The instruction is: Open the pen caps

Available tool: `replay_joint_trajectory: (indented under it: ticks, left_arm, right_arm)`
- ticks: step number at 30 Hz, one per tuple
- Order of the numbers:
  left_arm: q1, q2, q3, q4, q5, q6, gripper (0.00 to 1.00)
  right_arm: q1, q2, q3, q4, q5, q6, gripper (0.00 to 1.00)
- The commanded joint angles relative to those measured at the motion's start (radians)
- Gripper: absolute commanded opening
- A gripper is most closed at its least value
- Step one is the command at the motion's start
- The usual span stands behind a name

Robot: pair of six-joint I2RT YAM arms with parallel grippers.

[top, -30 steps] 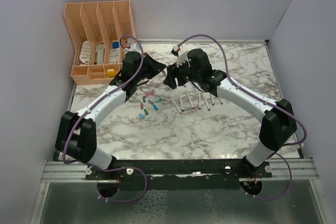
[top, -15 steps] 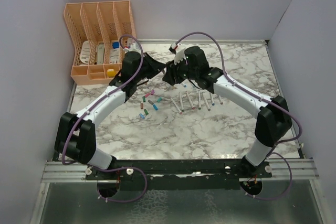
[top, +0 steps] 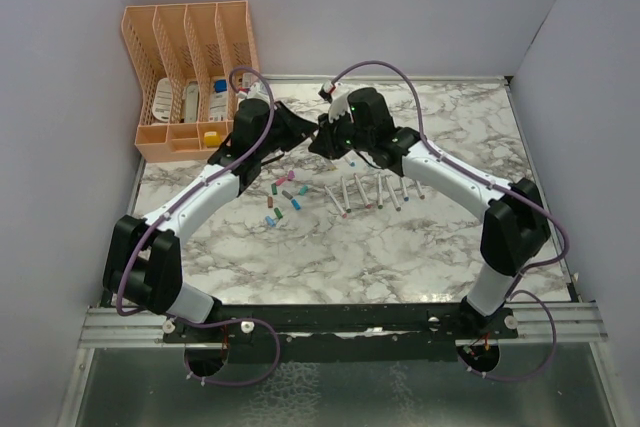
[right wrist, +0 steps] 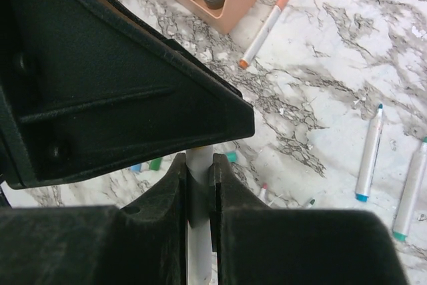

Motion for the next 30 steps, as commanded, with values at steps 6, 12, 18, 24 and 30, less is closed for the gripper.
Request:
replay_joint_trajectory:
  ticks: [6, 12, 18, 24, 30]
  left_arm:
    - [0.112, 0.098, 0.170, -0.047, -0.063, 0.033, 0.00]
    - [0.137, 0.171, 0.292, -0.081, -0.061, 0.061, 0.00]
    - [0.130, 0.087, 0.172, -0.136, 0.035, 0.108, 0.00]
    - [0.118, -0.122, -0.078, -0.288, 0.024, 0.215, 0.00]
    - [0.114, -0.299, -0.208, -0.412, -0.037, 0.251, 0.00]
  right_arm:
    - [0.008, -0.176, -0.268, 0.033, -0.001, 0.041, 0.01]
    - [0.008, -0.276, -0.388, 0.026, 0.053, 0.061, 0.01]
    - [-0.051, -0.165, -0.229, -0.078, 0.327, 0.007, 0.01]
    - [-0.199, 0.066, 0.003, -0.102, 0.317, -0.035, 0.01]
    - [-0.268, 0.290, 0.220, -0.159, 0.325, -0.079, 0.01]
